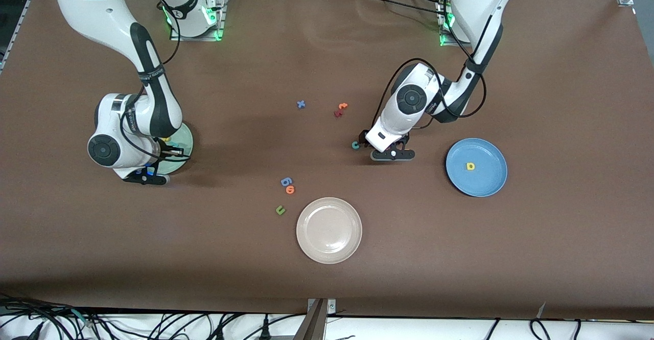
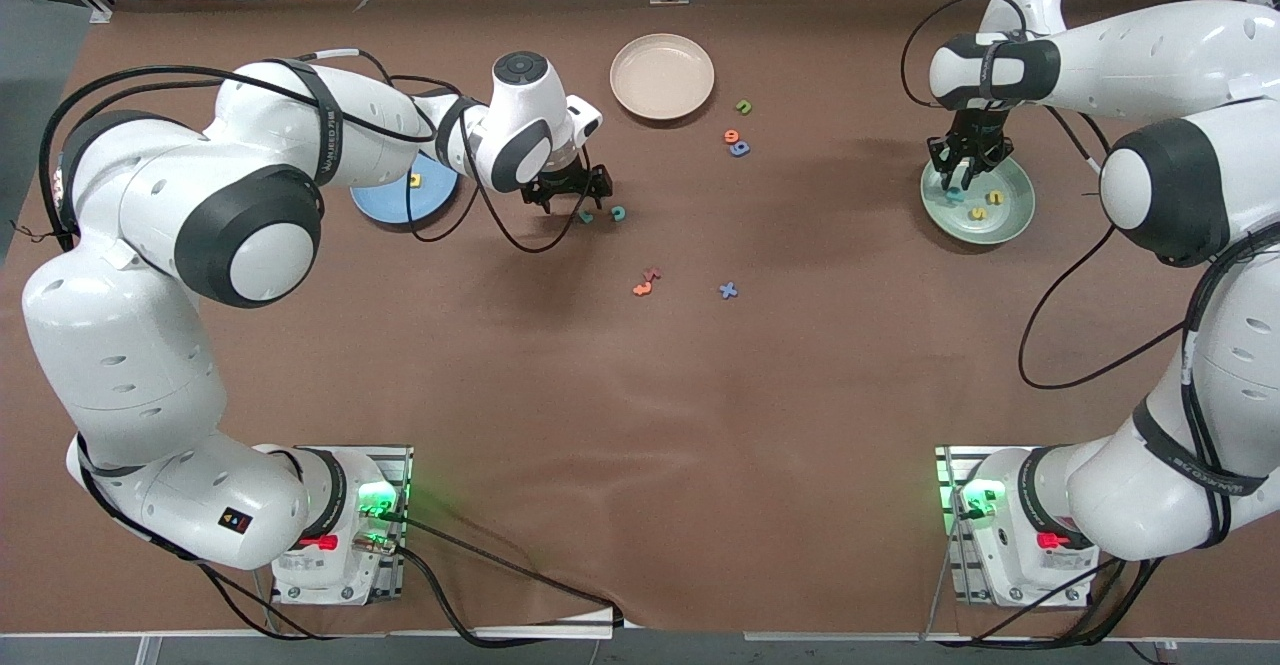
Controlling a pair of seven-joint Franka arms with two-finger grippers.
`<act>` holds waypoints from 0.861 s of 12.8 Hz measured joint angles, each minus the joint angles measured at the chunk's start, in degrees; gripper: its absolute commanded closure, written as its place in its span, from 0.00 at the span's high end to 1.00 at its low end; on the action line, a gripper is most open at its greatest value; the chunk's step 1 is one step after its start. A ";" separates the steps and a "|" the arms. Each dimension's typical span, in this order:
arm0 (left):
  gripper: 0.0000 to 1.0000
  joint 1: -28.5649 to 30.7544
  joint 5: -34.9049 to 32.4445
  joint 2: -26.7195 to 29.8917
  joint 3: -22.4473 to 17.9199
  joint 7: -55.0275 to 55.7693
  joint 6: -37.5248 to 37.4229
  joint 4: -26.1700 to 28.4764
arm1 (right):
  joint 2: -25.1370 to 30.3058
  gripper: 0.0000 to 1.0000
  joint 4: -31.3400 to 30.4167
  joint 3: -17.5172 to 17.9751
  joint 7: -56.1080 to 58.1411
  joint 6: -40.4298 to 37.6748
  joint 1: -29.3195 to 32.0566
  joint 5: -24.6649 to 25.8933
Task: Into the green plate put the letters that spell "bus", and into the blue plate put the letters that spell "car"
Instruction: 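Place the cyan a on the green plate while the left gripper reaches cyan L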
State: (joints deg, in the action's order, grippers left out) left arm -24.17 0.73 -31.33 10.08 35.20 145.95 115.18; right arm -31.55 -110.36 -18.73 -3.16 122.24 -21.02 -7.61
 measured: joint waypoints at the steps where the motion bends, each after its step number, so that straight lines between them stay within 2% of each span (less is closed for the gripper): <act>1: 0.93 -0.41 -1.01 -0.06 0.00 1.18 0.01 0.11 | 0.24 0.99 0.30 0.00 0.00 -0.07 0.00 0.00; 3: 0.85 -1.16 -2.49 -0.22 0.00 3.16 0.01 0.18 | 1.68 0.99 2.06 -0.22 0.00 -2.74 -0.01 0.00; 5: 0.79 -1.80 -2.85 -0.44 0.01 4.08 0.03 0.20 | 4.36 1.00 5.88 -1.28 0.00 -8.88 0.01 0.00; 8: 0.70 -2.17 -2.86 -0.77 0.00 4.37 0.13 0.19 | 8.11 1.00 13.14 -3.67 0.09 -16.98 0.02 0.00; 11: 0.63 -2.28 -2.86 -0.79 0.00 4.39 0.14 0.16 | 8.84 1.00 21.05 -6.09 0.72 -21.68 0.05 0.00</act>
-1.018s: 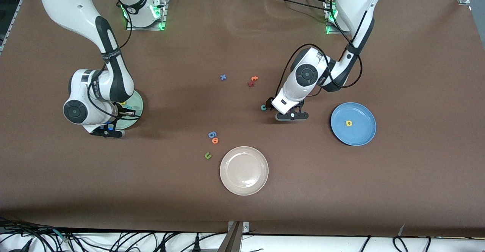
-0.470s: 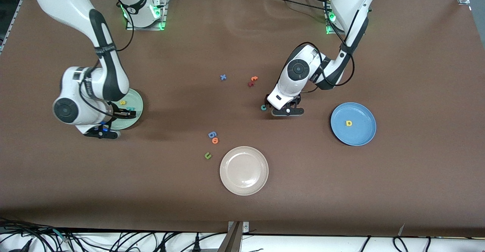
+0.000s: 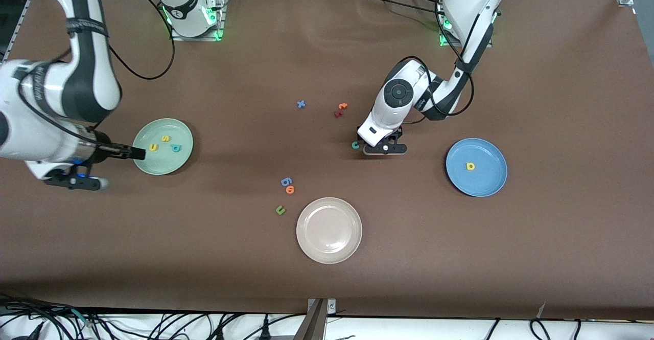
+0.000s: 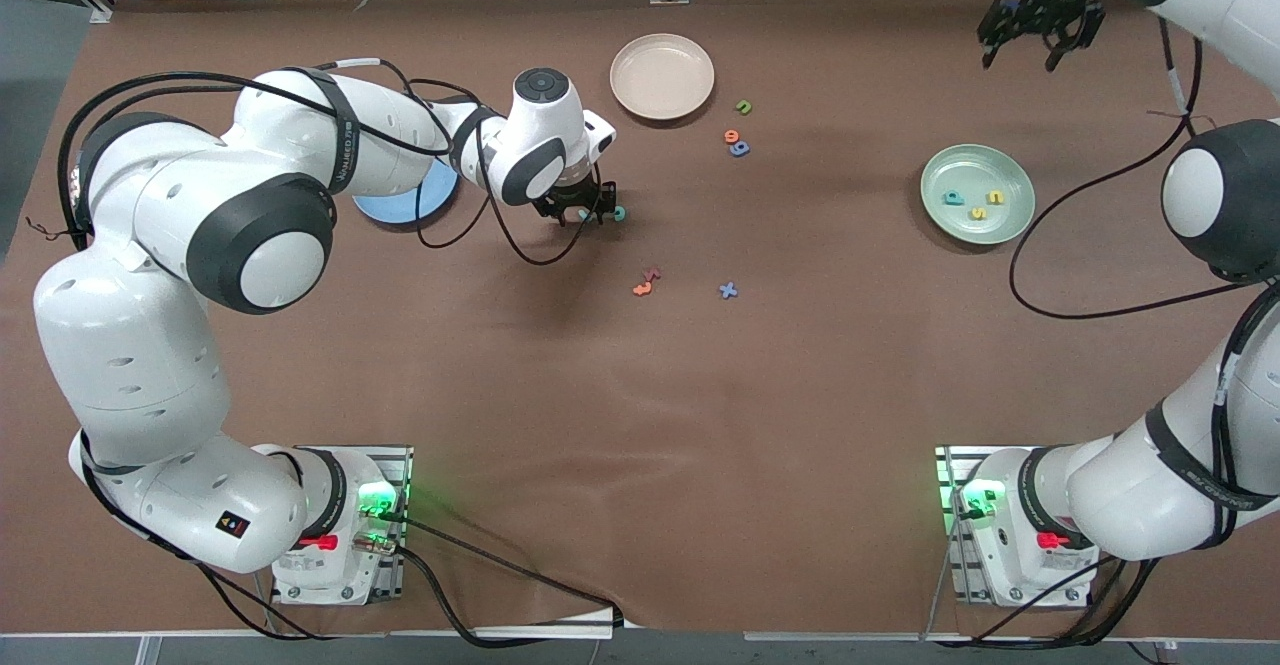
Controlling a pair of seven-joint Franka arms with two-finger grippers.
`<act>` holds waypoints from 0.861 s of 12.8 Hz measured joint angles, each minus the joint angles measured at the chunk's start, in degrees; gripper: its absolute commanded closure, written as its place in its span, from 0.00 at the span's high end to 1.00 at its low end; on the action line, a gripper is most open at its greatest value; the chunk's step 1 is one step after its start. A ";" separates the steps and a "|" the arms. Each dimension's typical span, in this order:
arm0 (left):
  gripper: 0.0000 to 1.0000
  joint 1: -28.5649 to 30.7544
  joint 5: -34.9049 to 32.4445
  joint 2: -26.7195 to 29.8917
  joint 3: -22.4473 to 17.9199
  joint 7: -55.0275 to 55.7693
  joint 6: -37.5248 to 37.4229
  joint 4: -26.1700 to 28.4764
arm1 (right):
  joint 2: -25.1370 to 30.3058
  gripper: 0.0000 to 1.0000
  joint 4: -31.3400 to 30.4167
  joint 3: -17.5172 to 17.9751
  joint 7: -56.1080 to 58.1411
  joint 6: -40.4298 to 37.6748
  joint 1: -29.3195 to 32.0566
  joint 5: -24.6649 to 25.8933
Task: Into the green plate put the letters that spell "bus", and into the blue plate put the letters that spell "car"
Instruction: 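Place the cyan a on the green plate while the left gripper reaches cyan L, then grasp the cyan L with the left gripper while the right gripper withdraws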
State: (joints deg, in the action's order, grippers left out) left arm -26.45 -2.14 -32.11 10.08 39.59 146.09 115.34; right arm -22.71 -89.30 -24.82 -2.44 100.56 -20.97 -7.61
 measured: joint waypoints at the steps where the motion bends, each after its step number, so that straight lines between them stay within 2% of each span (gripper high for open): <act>1: 0.62 -0.17 -0.01 0.00 0.00 0.00 0.00 -0.01 | 0.00 1.00 2.39 -0.58 0.05 -1.52 0.00 0.00; 5: 0.61 -0.80 -2.11 -0.02 -0.13 0.59 -0.78 -0.43 | -0.05 1.00 7.75 -1.12 0.10 -4.17 -0.02 0.00; 11: 0.56 -0.87 -4.17 -0.82 -0.21 1.78 -2.42 -1.95 | -0.08 1.00 8.82 -0.81 0.37 -4.47 -0.34 0.02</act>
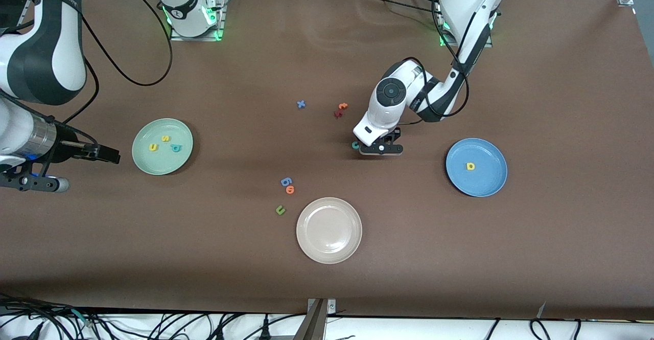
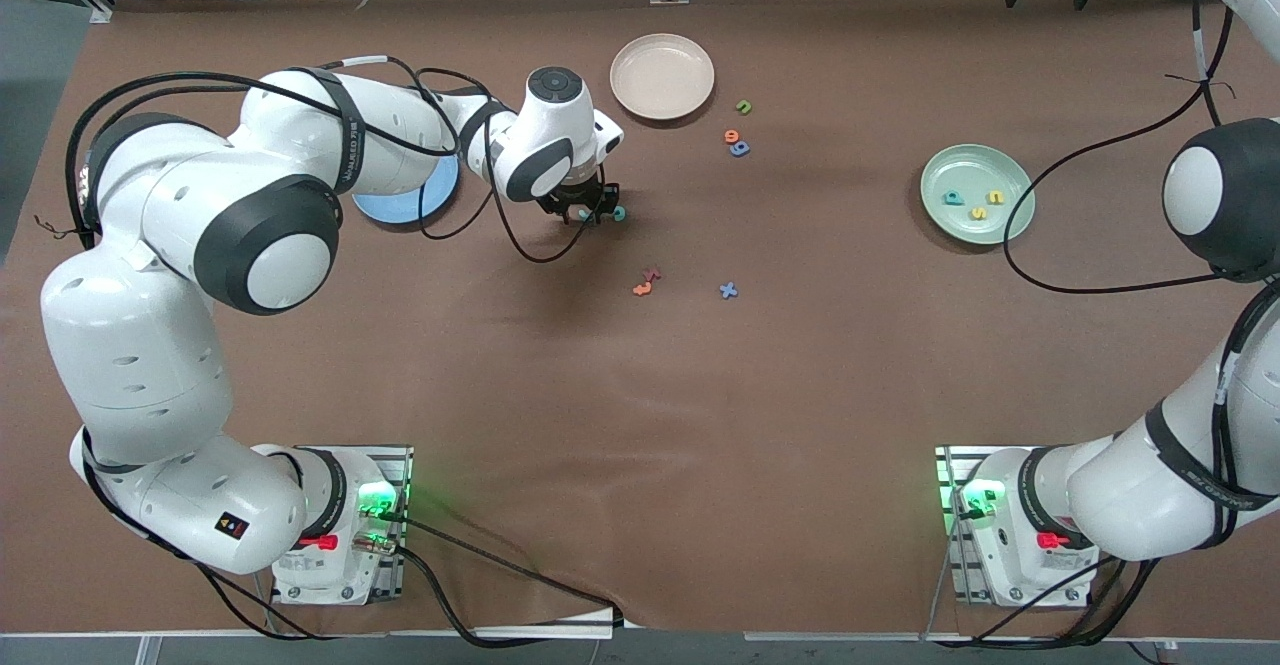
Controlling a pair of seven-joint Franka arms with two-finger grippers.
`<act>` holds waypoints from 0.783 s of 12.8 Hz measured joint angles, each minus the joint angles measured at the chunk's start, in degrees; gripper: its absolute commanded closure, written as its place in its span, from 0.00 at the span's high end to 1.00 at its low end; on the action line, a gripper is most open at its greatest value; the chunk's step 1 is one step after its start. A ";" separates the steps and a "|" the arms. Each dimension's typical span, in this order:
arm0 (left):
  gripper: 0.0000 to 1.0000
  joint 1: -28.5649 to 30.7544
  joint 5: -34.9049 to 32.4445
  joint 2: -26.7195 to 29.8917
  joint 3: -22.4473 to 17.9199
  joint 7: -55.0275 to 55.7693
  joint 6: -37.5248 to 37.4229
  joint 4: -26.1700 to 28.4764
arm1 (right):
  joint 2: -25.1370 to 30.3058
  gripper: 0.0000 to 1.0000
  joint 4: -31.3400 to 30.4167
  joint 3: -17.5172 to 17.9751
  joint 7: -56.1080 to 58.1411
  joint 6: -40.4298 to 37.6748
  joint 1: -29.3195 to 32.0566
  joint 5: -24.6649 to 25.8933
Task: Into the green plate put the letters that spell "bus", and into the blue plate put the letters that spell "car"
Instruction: 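Grasp the cyan L with the left gripper while the right gripper withdraws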
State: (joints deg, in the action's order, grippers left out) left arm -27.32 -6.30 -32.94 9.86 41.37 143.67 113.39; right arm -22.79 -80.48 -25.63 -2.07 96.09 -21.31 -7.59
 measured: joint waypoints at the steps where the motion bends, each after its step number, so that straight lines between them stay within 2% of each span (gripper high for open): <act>1: 0.55 -0.08 0.00 -0.11 0.00 0.01 -0.02 0.00 | 0.00 1.00 0.00 0.02 0.00 0.00 -0.06 0.00; 5: 0.48 -0.56 0.00 -0.31 0.00 0.05 -0.02 -0.05 | -0.01 1.00 0.00 0.28 0.00 -0.01 0.46 0.02; 6: 0.45 -0.58 0.00 -0.31 0.00 0.06 -0.02 -0.12 | -0.03 1.00 0.00 1.43 0.00 -0.02 1.67 0.02; 8: 0.41 -0.60 -0.19 -0.32 0.00 0.06 -0.02 -0.22 | -0.05 1.00 0.03 6.23 0.02 -0.02 6.17 0.61; 10: 0.38 -0.61 -0.53 -0.34 0.00 0.06 -0.02 -0.32 | 0.03 1.00 0.39 12.02 0.10 0.01 11.02 3.59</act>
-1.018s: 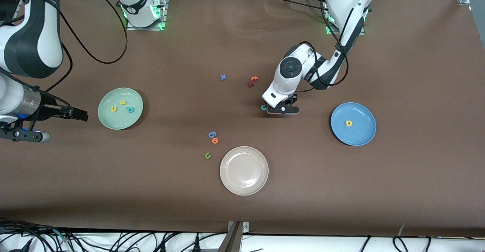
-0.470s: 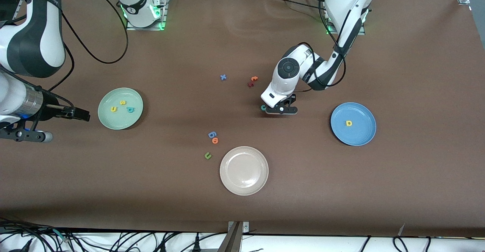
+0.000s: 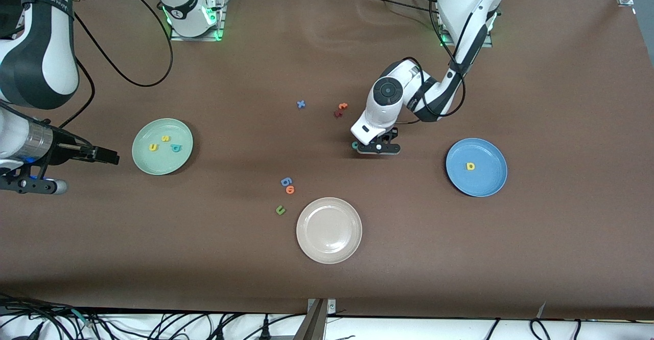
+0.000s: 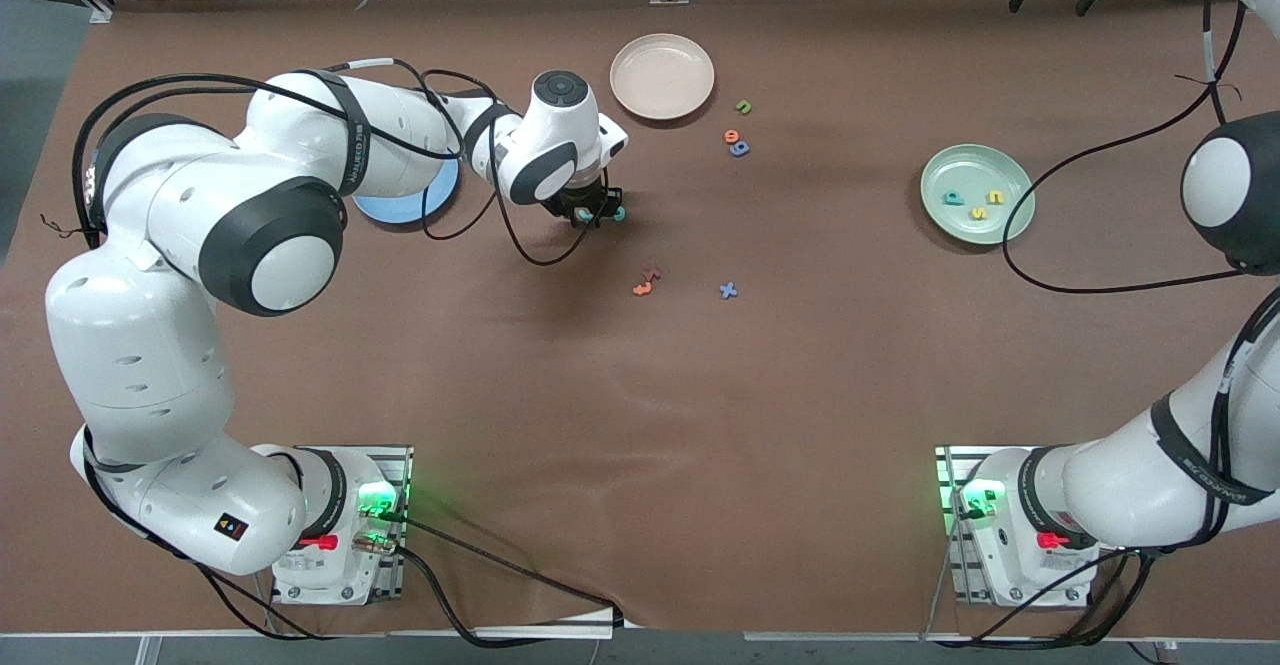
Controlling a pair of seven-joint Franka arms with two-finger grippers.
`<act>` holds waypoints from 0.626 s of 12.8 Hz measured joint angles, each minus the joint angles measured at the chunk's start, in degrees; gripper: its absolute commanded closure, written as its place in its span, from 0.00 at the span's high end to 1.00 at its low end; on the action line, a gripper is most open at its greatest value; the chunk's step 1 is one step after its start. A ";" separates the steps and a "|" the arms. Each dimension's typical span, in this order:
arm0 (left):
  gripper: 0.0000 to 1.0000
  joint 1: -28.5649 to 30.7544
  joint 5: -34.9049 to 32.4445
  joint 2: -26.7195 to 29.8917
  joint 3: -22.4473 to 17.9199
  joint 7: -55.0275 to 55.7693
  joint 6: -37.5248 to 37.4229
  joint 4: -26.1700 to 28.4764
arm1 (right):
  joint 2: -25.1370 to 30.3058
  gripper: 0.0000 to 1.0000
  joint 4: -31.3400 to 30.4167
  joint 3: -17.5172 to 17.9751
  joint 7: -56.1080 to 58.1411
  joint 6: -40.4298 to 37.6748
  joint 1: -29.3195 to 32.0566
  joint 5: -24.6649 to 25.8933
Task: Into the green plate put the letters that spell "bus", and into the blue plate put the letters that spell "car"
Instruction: 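Grasp the cyan L with the left gripper while the right gripper withdraws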
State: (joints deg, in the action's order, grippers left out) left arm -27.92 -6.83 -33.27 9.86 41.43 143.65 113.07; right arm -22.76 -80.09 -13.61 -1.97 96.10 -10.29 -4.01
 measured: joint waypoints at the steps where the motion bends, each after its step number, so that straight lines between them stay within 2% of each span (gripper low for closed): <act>1: 0.36 0.00 0.00 0.00 0.00 0.00 0.00 0.00 | 0.12 1.00 0.23 2.59 0.00 0.01 1.98 1.36; 3: 0.36 -0.01 -0.01 -0.01 0.00 0.00 -0.01 -0.06 | 0.84 1.00 0.12 5.65 0.00 -0.14 4.59 2.47; 8: 0.30 -0.03 -0.01 -0.02 0.00 0.00 -0.02 -0.12 | 5.86 1.00 -7.93 6.51 0.02 4.10 5.46 2.56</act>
State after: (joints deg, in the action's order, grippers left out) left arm -27.95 -6.85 -33.29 9.86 41.43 143.63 112.95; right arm -16.90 -88.02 -7.11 -1.95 100.19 -4.83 -1.44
